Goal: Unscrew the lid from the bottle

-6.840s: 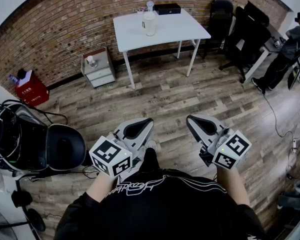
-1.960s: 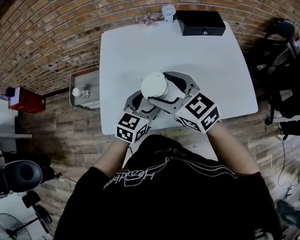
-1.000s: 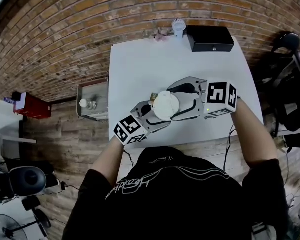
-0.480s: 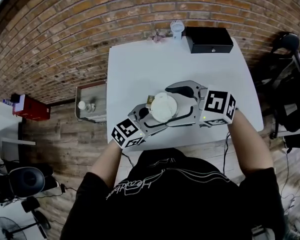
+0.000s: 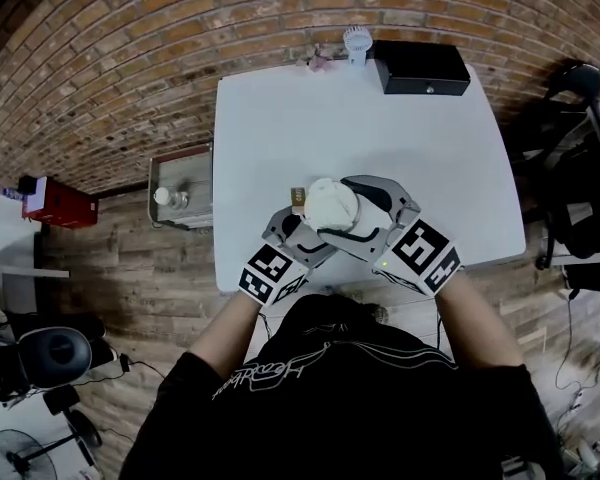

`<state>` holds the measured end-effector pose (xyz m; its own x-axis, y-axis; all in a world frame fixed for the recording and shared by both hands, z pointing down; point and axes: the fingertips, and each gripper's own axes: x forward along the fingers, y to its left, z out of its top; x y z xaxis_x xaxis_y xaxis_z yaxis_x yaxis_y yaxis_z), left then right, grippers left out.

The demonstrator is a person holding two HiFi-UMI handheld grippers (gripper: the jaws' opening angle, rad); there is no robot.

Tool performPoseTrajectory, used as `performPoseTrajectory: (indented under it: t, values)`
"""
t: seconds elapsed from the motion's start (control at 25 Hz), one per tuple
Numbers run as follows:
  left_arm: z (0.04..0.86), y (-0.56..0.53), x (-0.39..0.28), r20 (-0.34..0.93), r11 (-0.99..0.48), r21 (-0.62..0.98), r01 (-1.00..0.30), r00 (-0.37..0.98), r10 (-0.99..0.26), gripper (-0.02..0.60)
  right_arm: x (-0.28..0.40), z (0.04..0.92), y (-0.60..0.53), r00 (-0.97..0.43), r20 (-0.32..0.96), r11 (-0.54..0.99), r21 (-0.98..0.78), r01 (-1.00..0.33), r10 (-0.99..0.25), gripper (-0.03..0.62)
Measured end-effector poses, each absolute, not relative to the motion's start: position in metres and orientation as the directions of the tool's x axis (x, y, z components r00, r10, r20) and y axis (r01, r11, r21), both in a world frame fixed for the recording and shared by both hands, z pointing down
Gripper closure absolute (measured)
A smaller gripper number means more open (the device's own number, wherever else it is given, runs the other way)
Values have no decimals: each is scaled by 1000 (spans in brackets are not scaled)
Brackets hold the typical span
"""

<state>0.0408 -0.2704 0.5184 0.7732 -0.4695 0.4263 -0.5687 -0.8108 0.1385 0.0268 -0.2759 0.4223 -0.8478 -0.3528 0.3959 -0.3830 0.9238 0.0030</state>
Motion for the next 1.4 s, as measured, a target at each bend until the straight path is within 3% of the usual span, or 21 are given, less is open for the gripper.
performPoseTrajectory:
  t: [0.32, 0.52, 0.92, 1.16, 1.4]
  values:
    - [517, -269, 39, 416, -812, 145, -565, 779, -469, 227, 25, 421, -275, -846, 367, 910, 6, -414, -387, 260]
    - [518, -268, 39, 422, -850, 140, -508, 807, -413, 227, 25, 423, -274, -867, 377, 936, 0, -352, -326, 261]
    - [519, -265, 38, 438, -944, 134, -302, 873, -217, 227, 21, 426, -266, -876, 481, 999, -13, 32, 34, 261]
    - [519, -263, 37, 442, -978, 129, -164, 892, -91, 227, 21, 429, -258, -764, 582, 943, -21, 331, 280, 261]
    - [518, -261, 36, 436, -981, 141, -129, 898, -55, 227, 19, 429, -254, -687, 626, 892, -30, 451, 369, 261]
